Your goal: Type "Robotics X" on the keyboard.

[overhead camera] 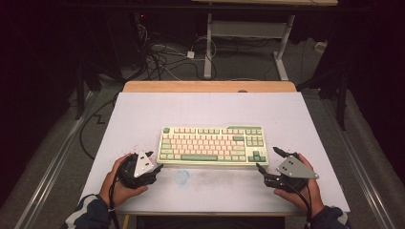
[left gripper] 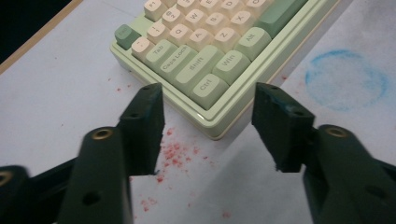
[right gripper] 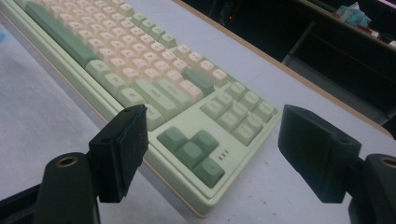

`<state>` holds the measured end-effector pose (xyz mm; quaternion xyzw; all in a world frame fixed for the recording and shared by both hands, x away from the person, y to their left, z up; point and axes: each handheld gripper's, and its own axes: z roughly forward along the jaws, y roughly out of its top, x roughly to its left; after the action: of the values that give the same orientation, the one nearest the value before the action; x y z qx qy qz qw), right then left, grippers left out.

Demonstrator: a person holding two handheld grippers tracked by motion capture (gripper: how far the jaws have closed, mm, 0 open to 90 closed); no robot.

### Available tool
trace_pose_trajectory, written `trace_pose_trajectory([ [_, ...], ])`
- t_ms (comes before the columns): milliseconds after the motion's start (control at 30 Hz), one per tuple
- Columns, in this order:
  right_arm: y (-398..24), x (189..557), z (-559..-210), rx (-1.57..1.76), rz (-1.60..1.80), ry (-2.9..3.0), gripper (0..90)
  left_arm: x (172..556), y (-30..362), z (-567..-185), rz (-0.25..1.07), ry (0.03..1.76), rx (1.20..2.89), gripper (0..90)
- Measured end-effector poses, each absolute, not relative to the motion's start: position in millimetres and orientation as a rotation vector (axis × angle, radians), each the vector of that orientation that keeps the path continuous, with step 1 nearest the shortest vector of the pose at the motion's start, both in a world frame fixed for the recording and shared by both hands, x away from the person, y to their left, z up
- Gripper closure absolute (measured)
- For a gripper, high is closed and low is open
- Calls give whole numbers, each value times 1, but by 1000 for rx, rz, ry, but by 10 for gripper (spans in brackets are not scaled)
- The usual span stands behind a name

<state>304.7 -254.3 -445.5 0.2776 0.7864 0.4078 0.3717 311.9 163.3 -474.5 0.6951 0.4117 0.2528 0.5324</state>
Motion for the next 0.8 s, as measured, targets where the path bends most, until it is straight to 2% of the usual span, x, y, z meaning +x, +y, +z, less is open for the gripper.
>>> trace_pose_trajectory([
  [233, -259, 302, -453, 734, 1024, 2035, 252, 317, 158, -472, 564, 992, 1696, 780],
  [333, -259, 300, -454, 723, 1013, 2047, 252, 320, 155, -467, 536, 990, 1687, 860],
  [800, -254, 303, -457, 711, 1013, 2071, 252, 342, 129, -450, 492, 965, 1717, 870],
])
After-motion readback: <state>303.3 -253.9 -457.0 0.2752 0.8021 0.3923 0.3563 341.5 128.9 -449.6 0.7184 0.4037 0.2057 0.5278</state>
